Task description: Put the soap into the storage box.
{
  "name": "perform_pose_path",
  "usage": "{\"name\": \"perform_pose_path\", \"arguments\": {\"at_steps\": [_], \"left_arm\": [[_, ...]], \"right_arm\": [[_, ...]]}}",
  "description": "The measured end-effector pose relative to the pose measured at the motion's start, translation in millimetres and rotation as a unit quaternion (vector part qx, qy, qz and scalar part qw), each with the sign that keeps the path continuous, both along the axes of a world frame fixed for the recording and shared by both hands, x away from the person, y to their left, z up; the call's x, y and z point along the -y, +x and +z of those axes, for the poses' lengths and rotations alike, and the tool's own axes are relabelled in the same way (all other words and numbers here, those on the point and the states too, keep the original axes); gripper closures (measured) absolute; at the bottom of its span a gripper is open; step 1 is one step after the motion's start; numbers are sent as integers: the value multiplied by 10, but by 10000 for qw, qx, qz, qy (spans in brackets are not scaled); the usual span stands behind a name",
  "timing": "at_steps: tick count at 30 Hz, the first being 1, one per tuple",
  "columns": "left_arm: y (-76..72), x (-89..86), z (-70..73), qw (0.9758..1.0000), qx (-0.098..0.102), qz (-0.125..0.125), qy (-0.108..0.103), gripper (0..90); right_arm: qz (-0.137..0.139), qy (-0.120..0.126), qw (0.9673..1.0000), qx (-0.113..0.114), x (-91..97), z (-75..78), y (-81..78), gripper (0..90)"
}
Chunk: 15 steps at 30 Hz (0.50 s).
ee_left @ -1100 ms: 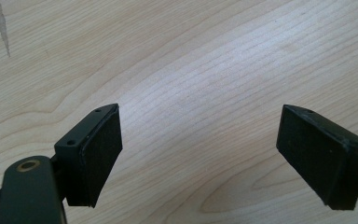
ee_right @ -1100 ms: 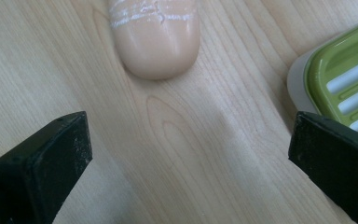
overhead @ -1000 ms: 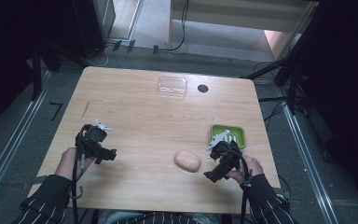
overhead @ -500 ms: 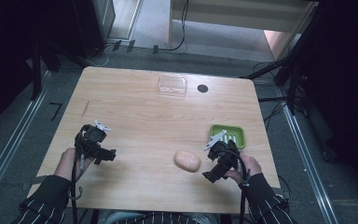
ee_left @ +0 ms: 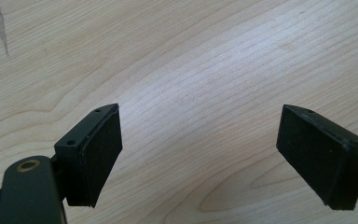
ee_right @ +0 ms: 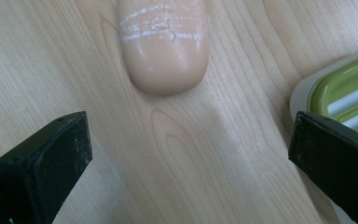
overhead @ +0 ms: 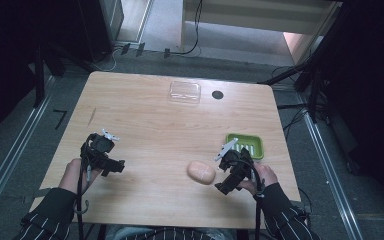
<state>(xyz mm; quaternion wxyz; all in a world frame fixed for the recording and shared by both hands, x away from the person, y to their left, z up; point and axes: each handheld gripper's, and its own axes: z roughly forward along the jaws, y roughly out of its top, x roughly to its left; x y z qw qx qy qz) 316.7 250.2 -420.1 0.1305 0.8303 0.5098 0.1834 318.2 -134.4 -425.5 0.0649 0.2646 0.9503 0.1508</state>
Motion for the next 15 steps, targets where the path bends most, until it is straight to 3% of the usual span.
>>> {"name": "perform_pose_path", "arguments": {"at_steps": [15], "left_arm": [[1,-5,1,10000,18,10,17,148]], "right_arm": [[89,-112,9999,66,-129,29,80,0]]}}
